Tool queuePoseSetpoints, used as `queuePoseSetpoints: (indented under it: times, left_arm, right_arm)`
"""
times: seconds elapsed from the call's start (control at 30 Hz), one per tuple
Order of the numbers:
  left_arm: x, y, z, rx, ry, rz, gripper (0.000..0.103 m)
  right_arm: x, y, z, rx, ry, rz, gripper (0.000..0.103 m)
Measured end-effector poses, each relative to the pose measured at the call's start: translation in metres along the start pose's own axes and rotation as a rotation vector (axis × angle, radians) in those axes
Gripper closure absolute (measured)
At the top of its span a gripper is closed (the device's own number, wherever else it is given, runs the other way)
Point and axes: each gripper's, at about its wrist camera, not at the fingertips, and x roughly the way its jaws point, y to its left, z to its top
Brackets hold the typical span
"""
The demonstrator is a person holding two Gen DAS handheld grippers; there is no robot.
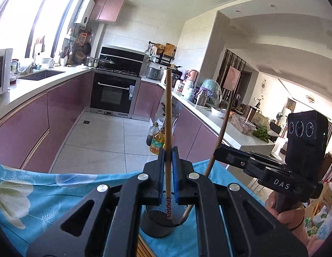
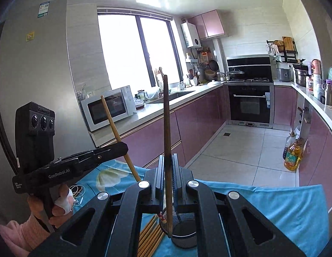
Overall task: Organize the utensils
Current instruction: 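Lift the right tool's chopstick over the mesh cup while the left tool carries its chopstick there, then lower the chopsticks into the cup and open both tools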
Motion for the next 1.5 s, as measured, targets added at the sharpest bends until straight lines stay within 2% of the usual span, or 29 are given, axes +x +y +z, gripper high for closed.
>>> queuePoseSetpoints:
  times: [0.2,0.53,0.73,0.77,0.83,0.87,0.9,1.13,1.3,1.5]
  left_arm:
    - [0.03,-0.004,-0.008,0.029,0.07,0.029,0.096]
    - [0.084,0.008,-0.043,0.062,0.189,0.043,0.096]
    - [0.116,0.016,-0.052,0.066,0.238,0.062,0.095]
    - [0.119,0.017,-0.053,0.066,0.24,0.069,0.093]
    - [0.123,0.021,-0.058,0.056,0.243,0.071,0.074]
    - [0.123,0.022,-0.058,0.051,0.234,0.082,0.065]
    - [0.121,0.022,-0.057,0.052,0.221,0.088,0.064]
    - [0.094,0.031,-0.067,0.051,0.176,0.115,0.063]
    - [0.057,0.036,-0.084,0.096,0.156,0.167,0.057]
    - [0.027,0.045,-0.122,0.124,0.215,0.215,0.054]
  right_arm:
    - [0.004,-0.007,-0.001,0.01,0.004,-0.01,0.097]
    - [0.049,-0.021,-0.03,0.043,0.238,-0.016,0.097]
    - [0.073,-0.032,-0.035,0.084,0.297,-0.042,0.095]
    - [0.075,-0.035,-0.035,0.094,0.298,-0.054,0.095]
    - [0.075,-0.039,-0.034,0.107,0.295,-0.066,0.092]
    - [0.074,-0.039,-0.036,0.109,0.287,-0.068,0.085]
    - [0.072,-0.038,-0.036,0.104,0.279,-0.072,0.076]
    - [0.055,-0.027,-0.04,0.071,0.225,-0.087,0.062]
    - [0.033,-0.006,-0.053,0.022,0.192,-0.042,0.047]
    - [0.017,0.02,-0.084,-0.027,0.227,0.038,0.045]
